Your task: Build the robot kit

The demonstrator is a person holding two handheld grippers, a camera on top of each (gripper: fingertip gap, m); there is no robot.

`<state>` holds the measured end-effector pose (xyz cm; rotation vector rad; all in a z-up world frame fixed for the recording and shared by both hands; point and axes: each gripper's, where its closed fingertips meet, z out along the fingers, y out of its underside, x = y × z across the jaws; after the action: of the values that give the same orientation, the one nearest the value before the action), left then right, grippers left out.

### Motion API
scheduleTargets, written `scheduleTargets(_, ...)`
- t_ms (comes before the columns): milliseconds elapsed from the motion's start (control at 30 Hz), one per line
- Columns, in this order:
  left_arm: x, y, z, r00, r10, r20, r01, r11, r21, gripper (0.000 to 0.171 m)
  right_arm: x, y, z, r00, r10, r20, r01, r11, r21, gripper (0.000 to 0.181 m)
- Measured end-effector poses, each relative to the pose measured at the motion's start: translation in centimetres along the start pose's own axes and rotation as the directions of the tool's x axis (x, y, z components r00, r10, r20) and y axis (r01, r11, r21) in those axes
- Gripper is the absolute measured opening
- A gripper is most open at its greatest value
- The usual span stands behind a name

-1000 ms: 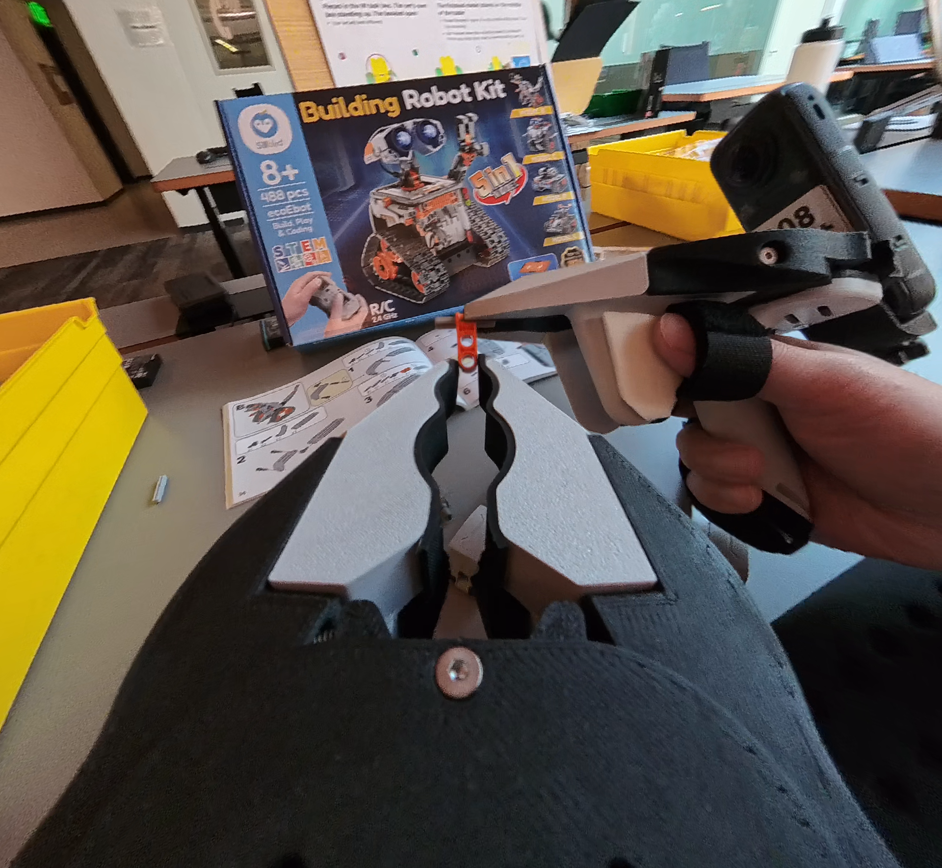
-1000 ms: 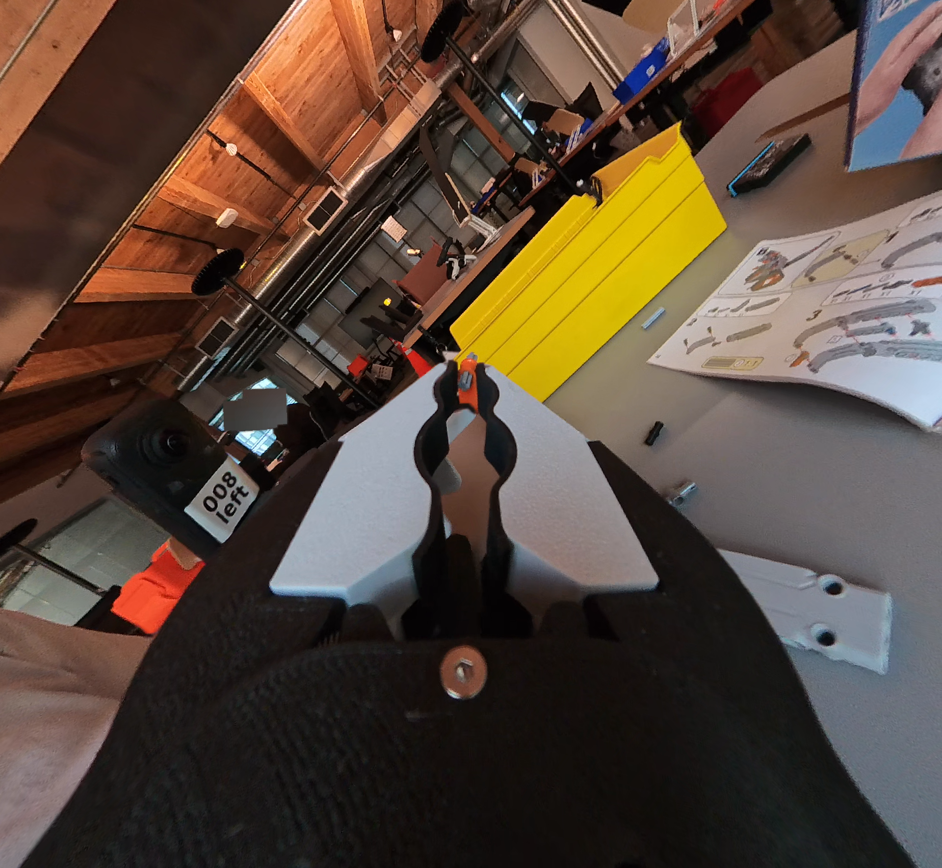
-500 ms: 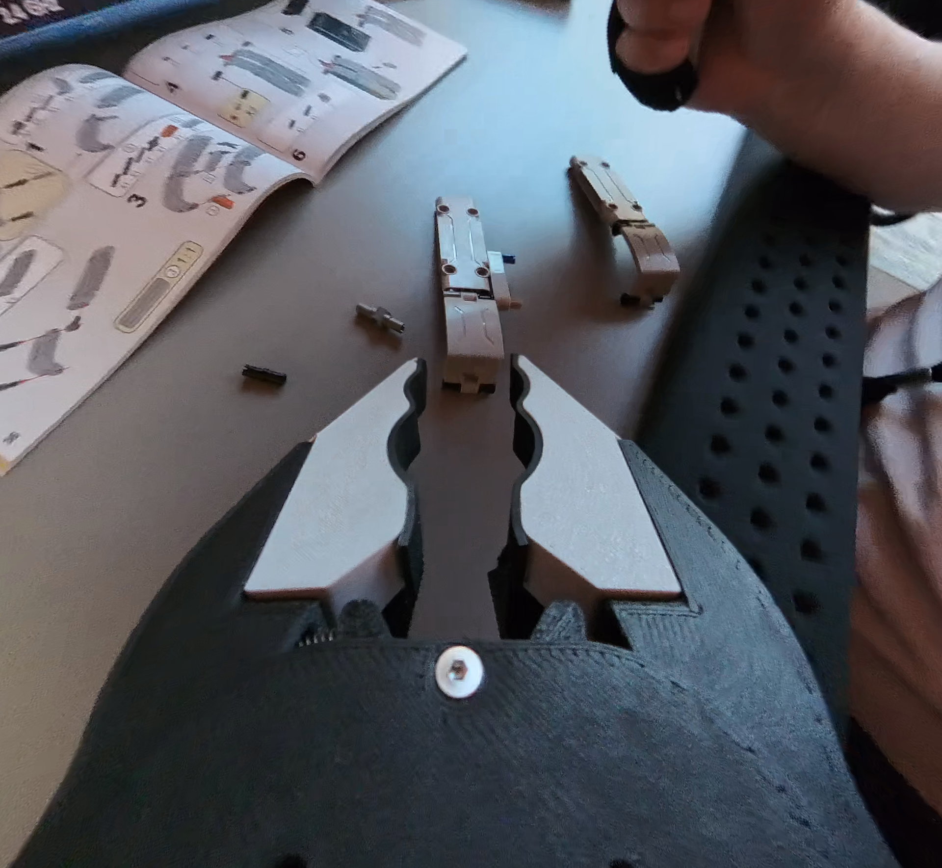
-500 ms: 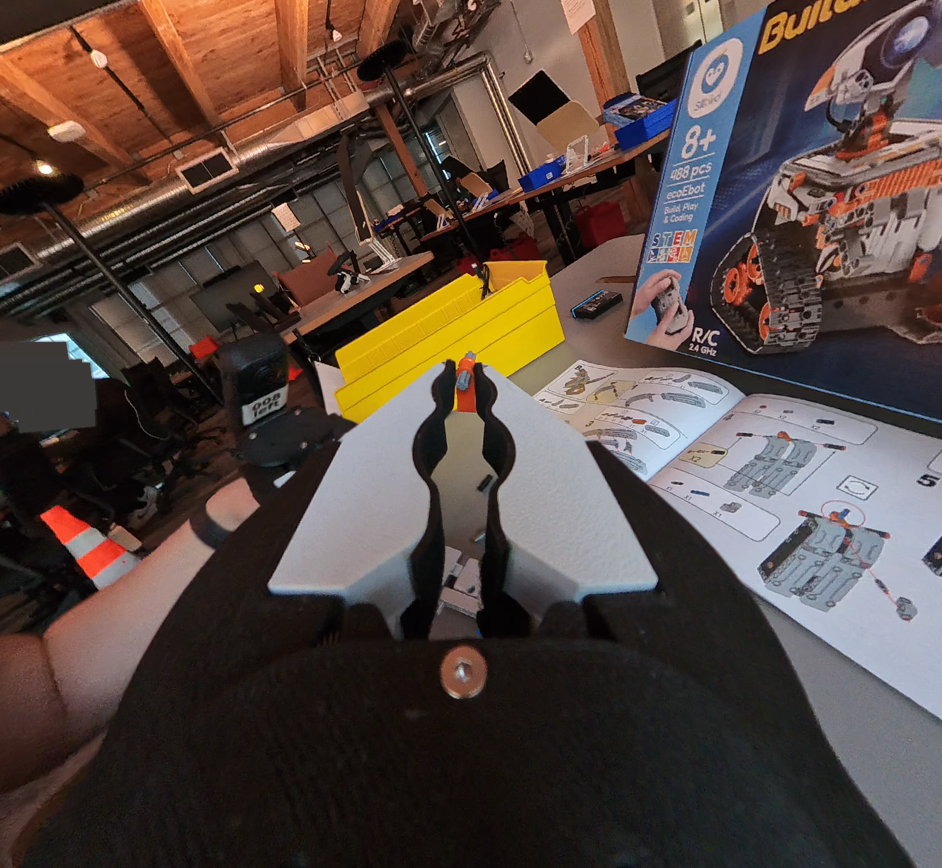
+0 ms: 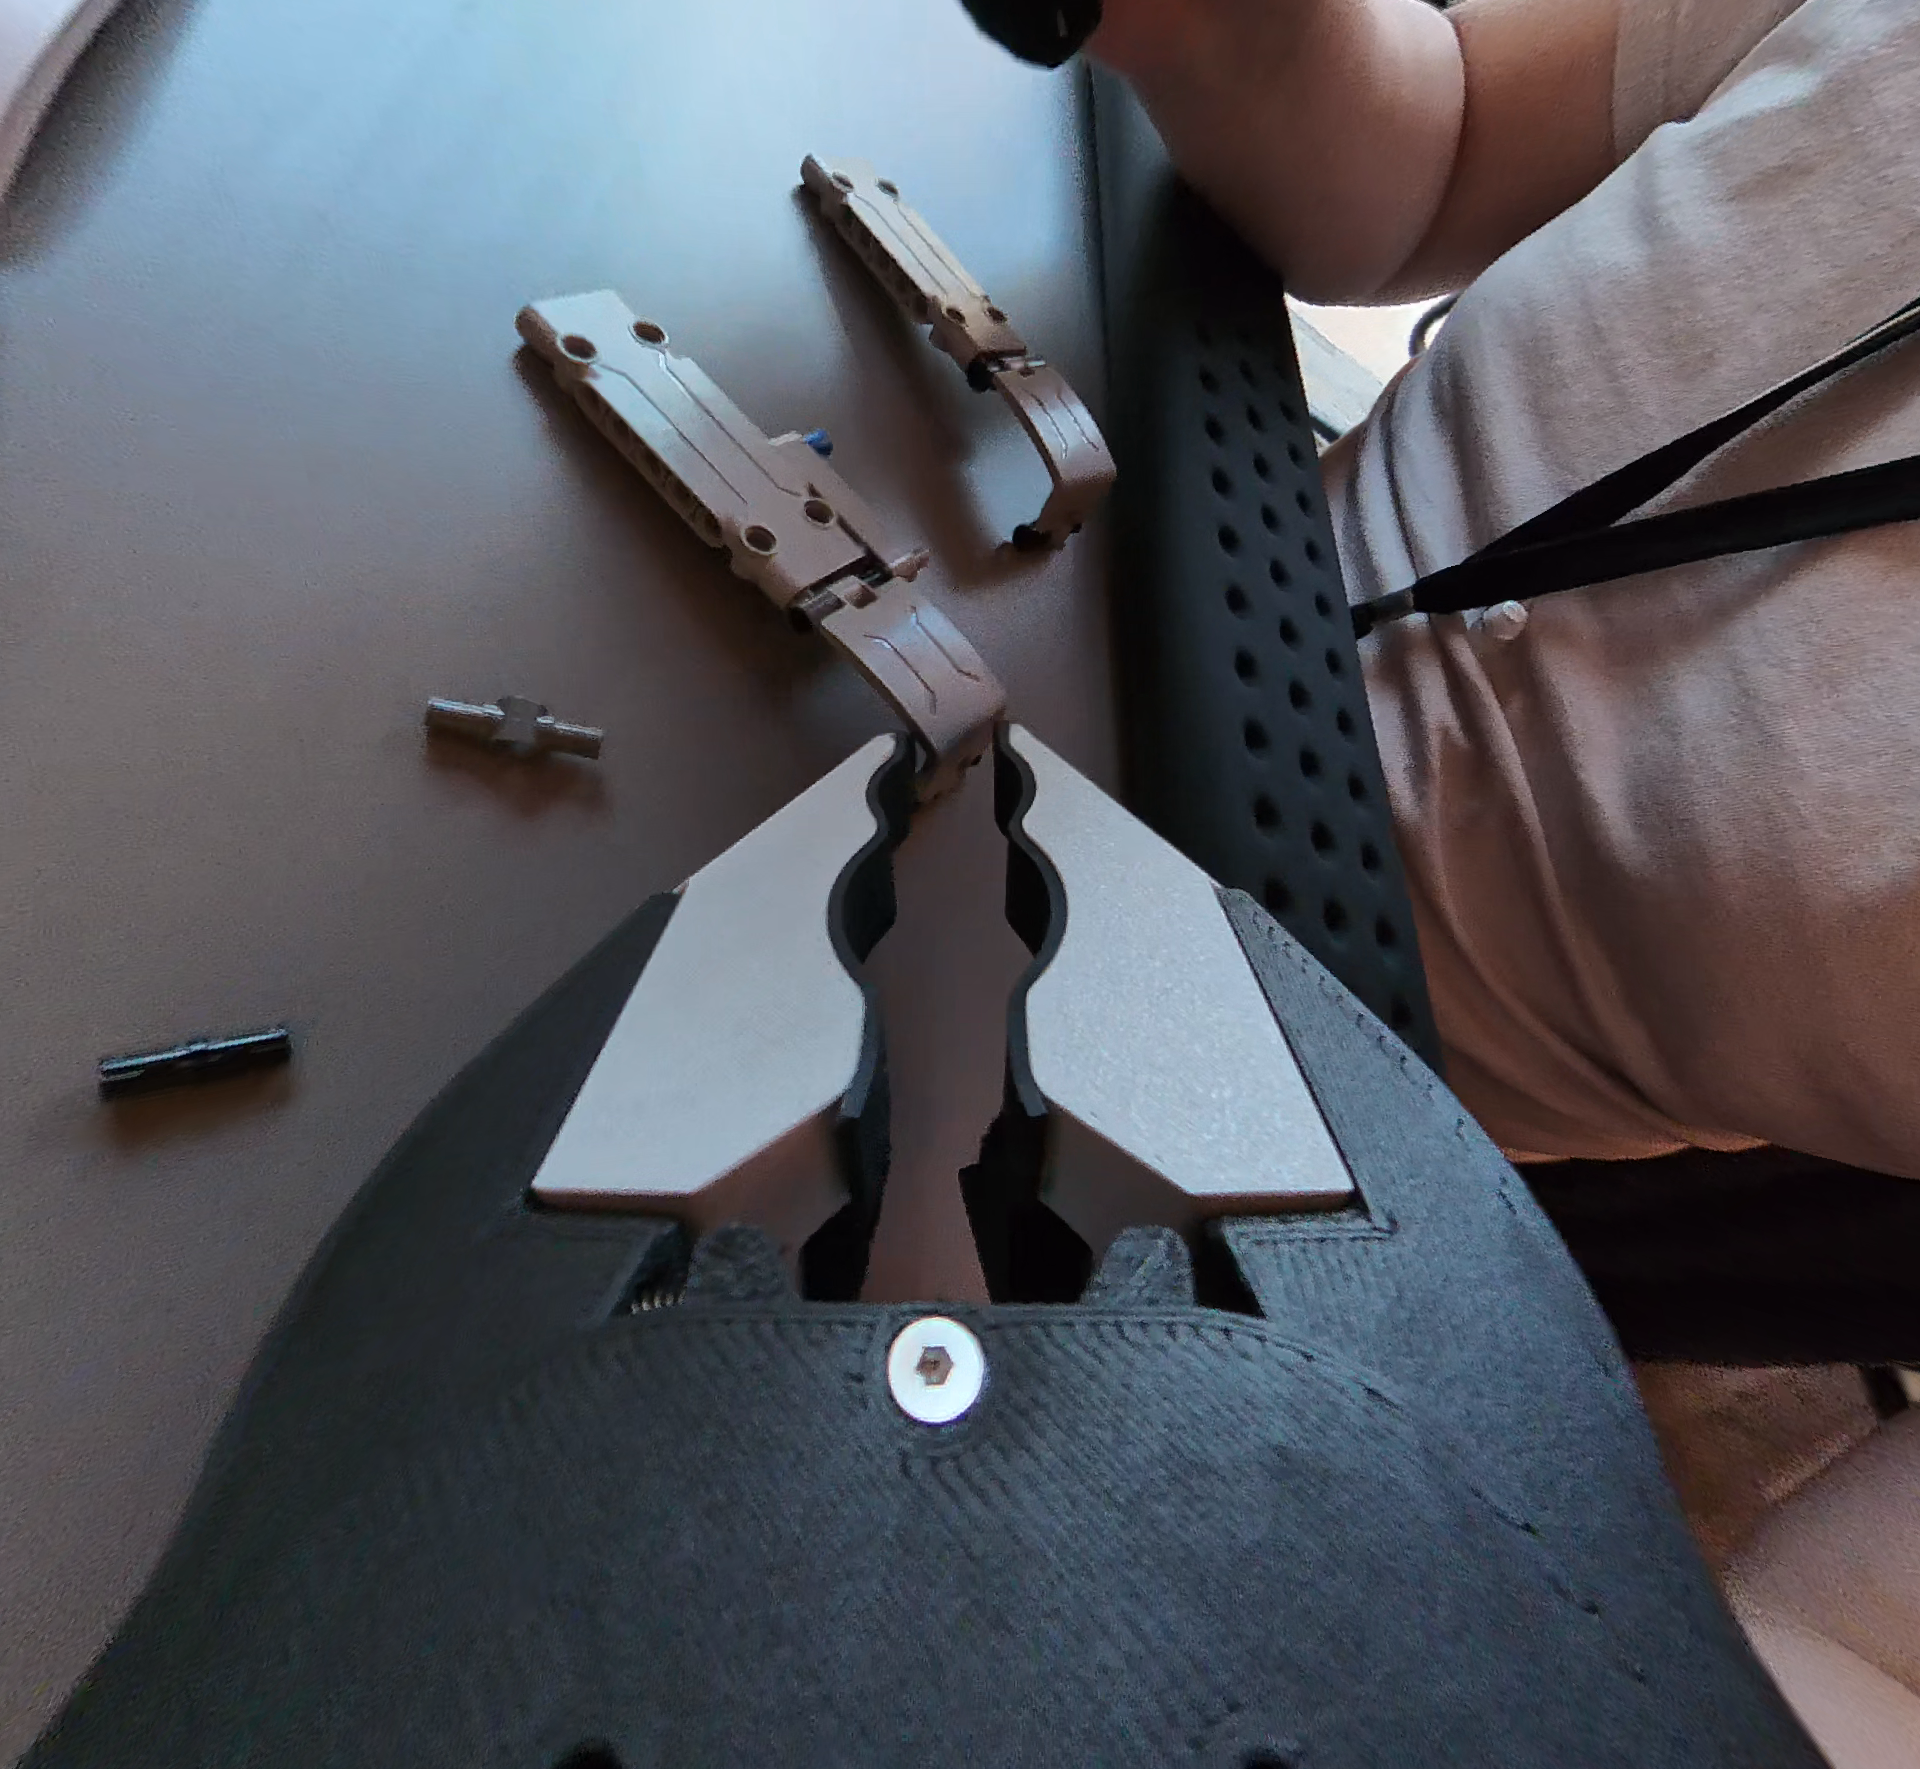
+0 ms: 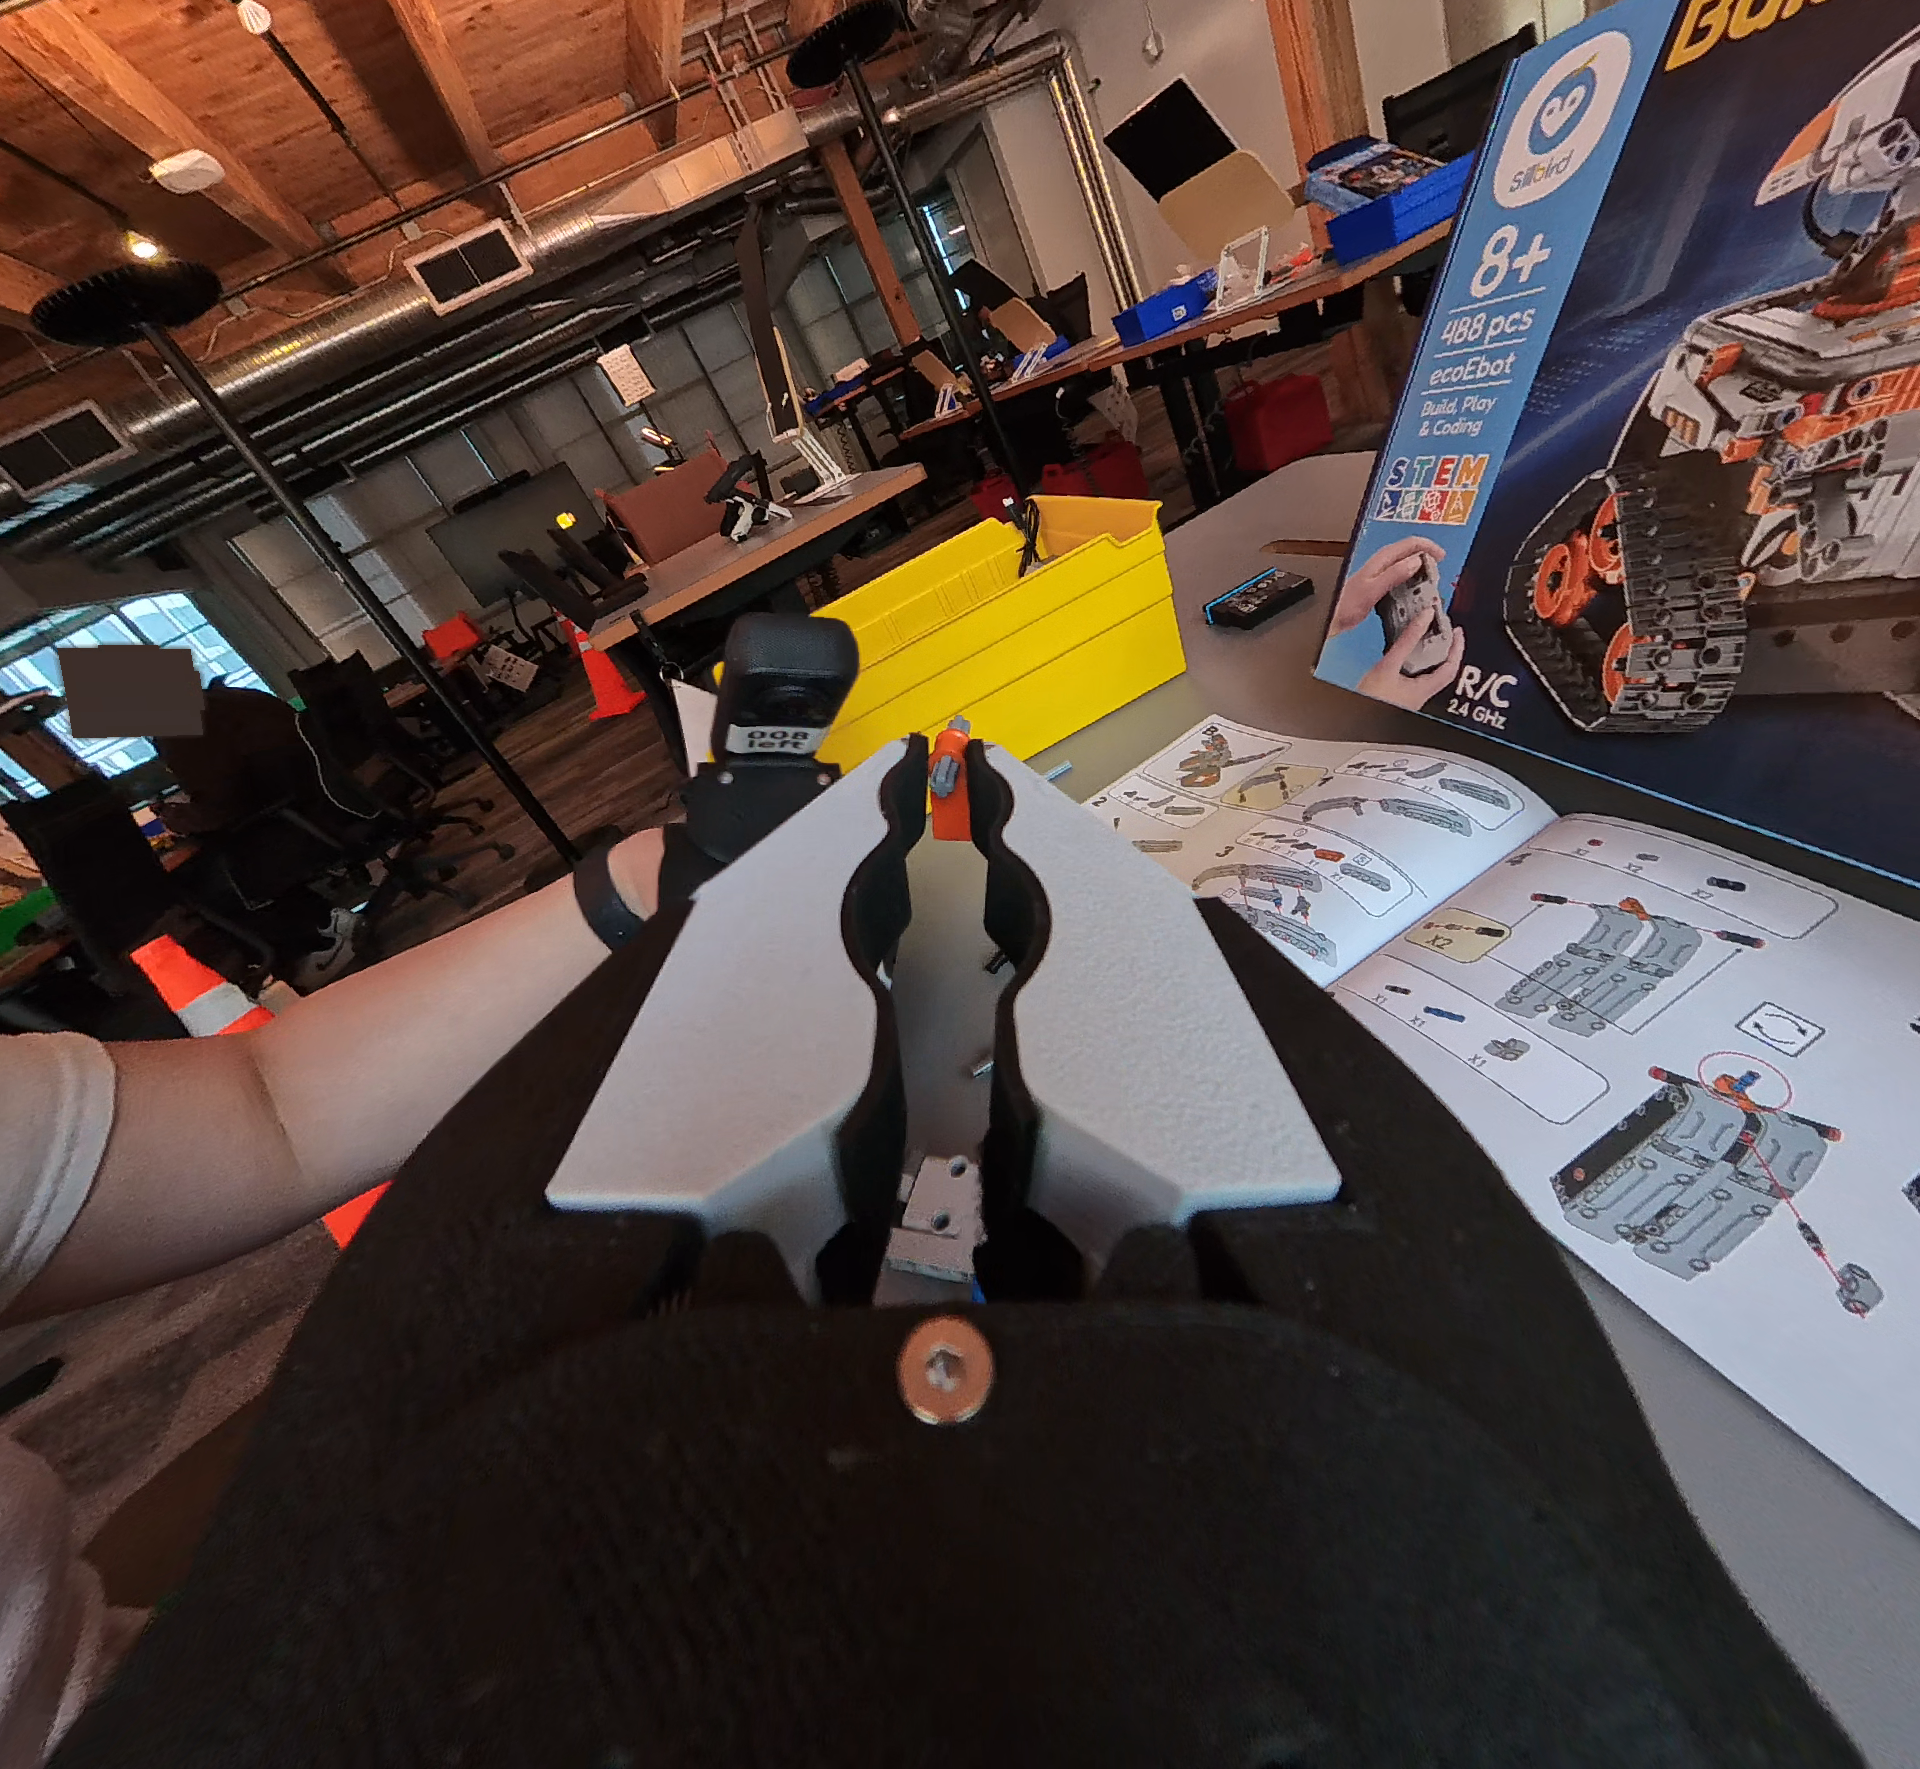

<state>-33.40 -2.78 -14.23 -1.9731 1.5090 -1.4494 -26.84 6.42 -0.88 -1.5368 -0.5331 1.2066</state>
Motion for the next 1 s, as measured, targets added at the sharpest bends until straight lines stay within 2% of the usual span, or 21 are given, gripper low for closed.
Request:
scheduleTargets(200, 0.6, 0.4, 1.1, 0.998, -0.009, -0.069, 0.004, 0.997, -0.075, 0.012, 0.4, -0.1, -0.2, 1.000, 0.011, 0.000, -0.011, 1.000, -0.006, 0.005)
scheduleTargets(433, 0.7, 0.4, 1.5, 0.998, 0.032, -0.047, -0.036, 0.996, -0.078, 0.005, 0.5, -0.2, -0.3, 1.000, 0.012, 0.001, -0.012, 1.000, -0.012, 0.005)
scheduleTargets(500, 1.4, -0.5, 1.2, 0.996, 0.021, -0.088, -0.023, 1.000, -0.019, 0.002, 0.6, -0.3, -0.3, 1.000, 0.001, -0.001, -0.001, 1.000, -0.016, 0.005)
scheduleTargets(567, 2.0, -2.2, 0.5, 0.992, 0.005, -0.125, 0.008, 0.995, 0.099, 0.001, 0.7, -0.4, -0.4, 1.000, -0.011, 0.000, 0.011, 1.000, -0.024, 0.005)
scheduleTargets(633, 2.8, -3.7, -0.5, 0.988, 0.023, -0.153, 0.010, 0.978, 0.209, 0.001, 0.6, -0.6, -0.6, 1.000, -0.014, 0.006, 0.014, 1.000, -0.028, 0.005)
scheduleTargets(700, 3.4, -4.5, -1.3, 0.987, 0.063, -0.150, -0.020, 0.961, 0.274, 0.000, 0.0, -0.6, -0.8, 0.999, 0.001, 0.041, 0.001, 0.999, -0.040, 0.005)
scheduleTargets(867, 5.1, -5.8, -3.4, 0.977, 0.144, -0.157, -0.058, 0.891, 0.451, 0.000, -2.7, 0.8, -0.9, 0.988, -0.004, 0.151, 0.022, 0.993, -0.119, 0.005)
scheduleTargets(1000, 5.6, -5.5, -4.5, 0.978, 0.134, -0.161, -0.032, 0.856, 0.516, 0.000, -6.6, 2.8, -1.3, 0.939, 0.006, 0.345, 0.062, 0.981, -0.186, 0.005)
